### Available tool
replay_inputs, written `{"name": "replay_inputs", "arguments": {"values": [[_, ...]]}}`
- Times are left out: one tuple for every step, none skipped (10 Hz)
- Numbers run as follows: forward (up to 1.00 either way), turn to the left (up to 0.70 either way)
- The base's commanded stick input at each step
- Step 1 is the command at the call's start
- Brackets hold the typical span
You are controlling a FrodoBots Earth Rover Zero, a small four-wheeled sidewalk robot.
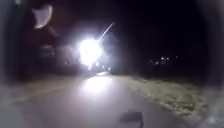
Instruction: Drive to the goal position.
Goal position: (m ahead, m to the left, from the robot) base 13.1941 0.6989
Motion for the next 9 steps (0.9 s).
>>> {"name": "replay_inputs", "arguments": {"values": [[1.0, 0.0], [1.0, 0.0], [1.0, 0.0], [1.0, 0.0], [1.0, 0.0], [1.0, 0.12], [1.0, 0.33], [1.0, 0.09], [1.0, 0.0]]}}
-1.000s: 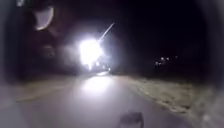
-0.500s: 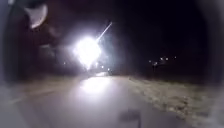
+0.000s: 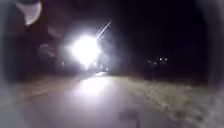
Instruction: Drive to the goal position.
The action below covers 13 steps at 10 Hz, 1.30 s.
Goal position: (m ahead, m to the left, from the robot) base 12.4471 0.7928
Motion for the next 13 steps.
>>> {"name": "replay_inputs", "arguments": {"values": [[1.0, 0.0], [1.0, 0.0], [1.0, 0.0], [1.0, 0.0], [1.0, 0.0], [1.0, 0.0], [1.0, 0.11], [1.0, 0.4], [1.0, 0.4], [1.0, 0.27], [1.0, 0.0], [1.0, 0.0], [1.0, 0.0]]}}
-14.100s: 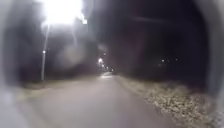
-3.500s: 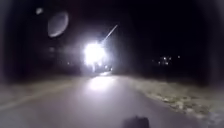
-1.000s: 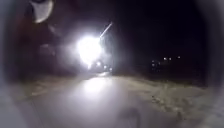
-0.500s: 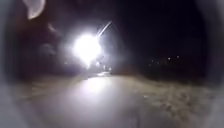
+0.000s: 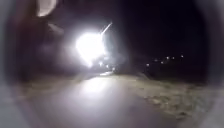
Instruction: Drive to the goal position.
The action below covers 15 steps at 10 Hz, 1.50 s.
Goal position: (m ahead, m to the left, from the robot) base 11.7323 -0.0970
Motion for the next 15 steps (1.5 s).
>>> {"name": "replay_inputs", "arguments": {"values": [[1.0, 0.0], [1.0, 0.0], [1.0, 0.0], [1.0, 0.0], [1.0, 0.0], [1.0, 0.0], [1.0, 0.0], [1.0, 0.0], [1.0, 0.0], [1.0, 0.0], [1.0, 0.0], [1.0, 0.22], [1.0, 0.0], [1.0, 0.0], [1.0, 0.0]]}}
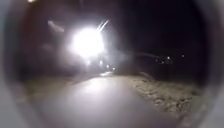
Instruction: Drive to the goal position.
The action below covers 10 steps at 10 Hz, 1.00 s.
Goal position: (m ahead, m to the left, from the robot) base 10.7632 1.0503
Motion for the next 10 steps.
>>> {"name": "replay_inputs", "arguments": {"values": [[1.0, 0.0], [1.0, 0.0], [1.0, 0.0], [1.0, 0.0], [1.0, 0.02], [1.0, 0.15], [1.0, 0.4], [1.0, 0.29], [1.0, 0.0], [1.0, 0.0]]}}
